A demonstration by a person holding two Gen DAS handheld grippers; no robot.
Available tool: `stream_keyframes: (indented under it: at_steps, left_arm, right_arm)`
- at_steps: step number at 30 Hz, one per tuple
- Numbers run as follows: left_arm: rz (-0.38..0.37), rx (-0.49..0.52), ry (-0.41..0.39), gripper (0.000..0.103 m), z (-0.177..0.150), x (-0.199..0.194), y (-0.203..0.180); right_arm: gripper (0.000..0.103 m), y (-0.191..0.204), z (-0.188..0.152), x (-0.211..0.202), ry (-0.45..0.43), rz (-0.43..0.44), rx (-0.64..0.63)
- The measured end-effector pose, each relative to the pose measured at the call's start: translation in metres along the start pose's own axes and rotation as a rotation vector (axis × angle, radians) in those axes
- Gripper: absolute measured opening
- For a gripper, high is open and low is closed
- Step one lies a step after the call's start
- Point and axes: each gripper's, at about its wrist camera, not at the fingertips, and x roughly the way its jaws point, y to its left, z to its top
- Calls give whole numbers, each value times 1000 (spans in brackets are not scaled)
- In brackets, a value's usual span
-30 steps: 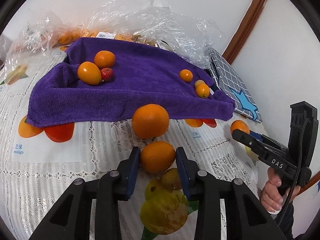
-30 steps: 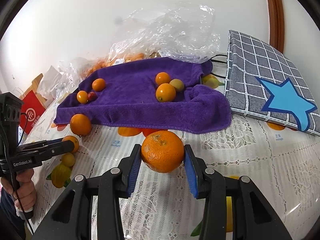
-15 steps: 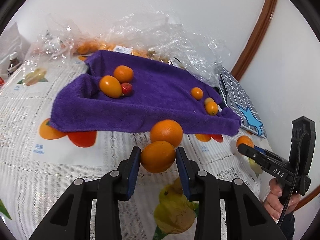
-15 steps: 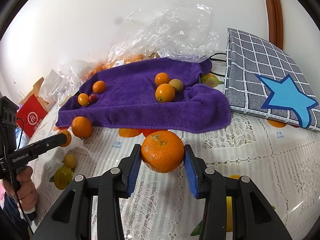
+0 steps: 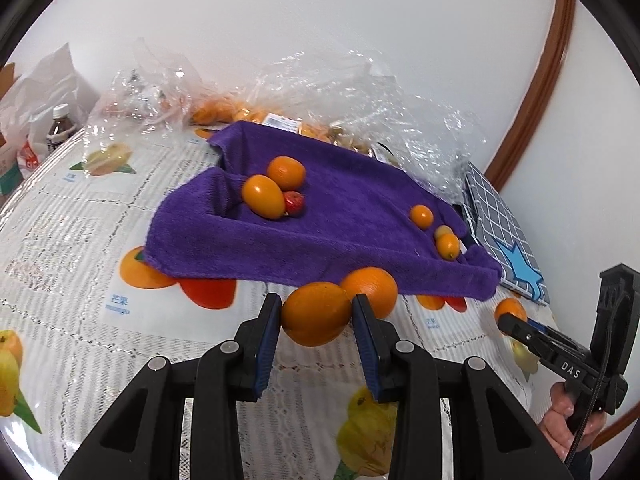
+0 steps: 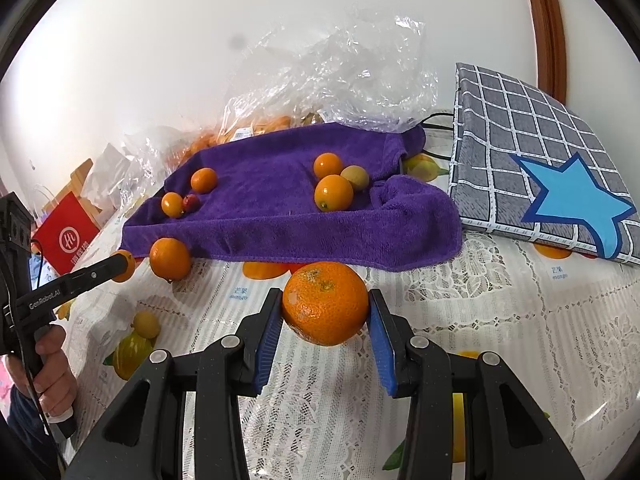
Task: Organize fruits
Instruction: 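Carry both oranges over the towel and open the right tool onto it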
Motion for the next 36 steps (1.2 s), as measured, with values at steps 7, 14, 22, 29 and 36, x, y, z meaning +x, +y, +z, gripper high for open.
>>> stream_keyframes:
  at_steps: [7, 14, 22, 29, 36]
  left_arm:
    - [10, -35, -16, 35, 2, -2, 7]
    - [4, -64, -31, 35, 4, -6, 13]
    - [15, -98, -62, 35, 7, -12, 22]
    - [64, -90, -108, 35, 16, -21, 29]
    - [93, -93, -116, 34, 37, -20, 37]
  right_arm:
    - [42, 0, 1, -2, -8, 5, 1]
    - [42, 0, 4, -5, -10, 29, 11]
    - [42, 7, 31, -10, -45, -7, -59]
    - [42, 5, 62, -4, -56, -40, -91]
    - [42, -2, 82, 23, -33, -62, -101]
